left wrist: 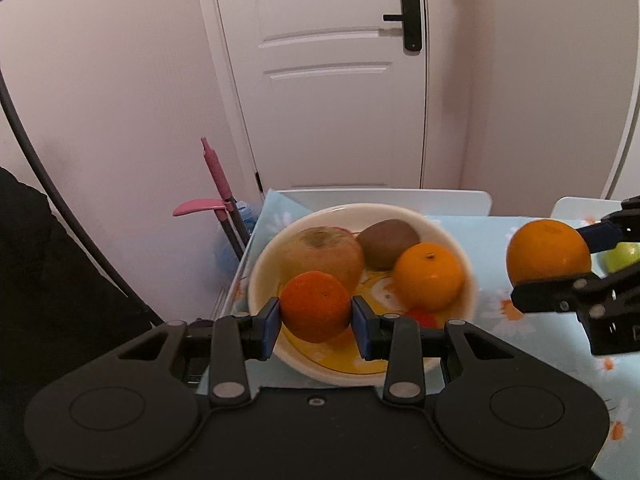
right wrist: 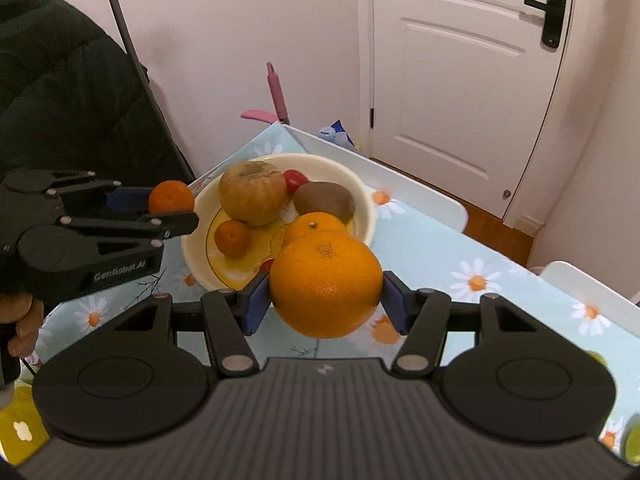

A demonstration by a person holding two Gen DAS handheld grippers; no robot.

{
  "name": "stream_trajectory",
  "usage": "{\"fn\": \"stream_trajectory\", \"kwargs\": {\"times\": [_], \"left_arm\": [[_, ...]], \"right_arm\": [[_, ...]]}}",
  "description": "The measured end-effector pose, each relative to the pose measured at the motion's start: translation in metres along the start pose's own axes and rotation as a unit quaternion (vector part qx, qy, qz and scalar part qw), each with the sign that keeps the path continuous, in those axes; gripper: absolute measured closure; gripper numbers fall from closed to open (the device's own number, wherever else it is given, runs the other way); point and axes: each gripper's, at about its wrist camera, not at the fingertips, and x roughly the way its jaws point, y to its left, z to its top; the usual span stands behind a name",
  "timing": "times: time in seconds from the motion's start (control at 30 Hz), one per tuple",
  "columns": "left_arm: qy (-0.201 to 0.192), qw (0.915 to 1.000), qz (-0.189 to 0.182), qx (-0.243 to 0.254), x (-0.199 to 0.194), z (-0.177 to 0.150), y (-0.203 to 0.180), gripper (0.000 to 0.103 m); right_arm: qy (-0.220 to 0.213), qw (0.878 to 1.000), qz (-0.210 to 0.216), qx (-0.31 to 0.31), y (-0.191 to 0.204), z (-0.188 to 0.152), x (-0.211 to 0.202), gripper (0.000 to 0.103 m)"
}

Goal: Organize fruits
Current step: 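Carry the tangerine and large orange over the bowl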

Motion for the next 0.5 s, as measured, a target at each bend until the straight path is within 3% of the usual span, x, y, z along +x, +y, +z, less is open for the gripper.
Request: {"fn": "stream_trajectory", "kwargs": {"times": [0.5], "left_arm": [[0.021,0.9988,-0.036,0.025,0.056,-0.003,0.029,0.062]], "right_arm": [[0.011,0.999,-0.034,-0.002,0.031,-0.009,0.033,0.029]]}}
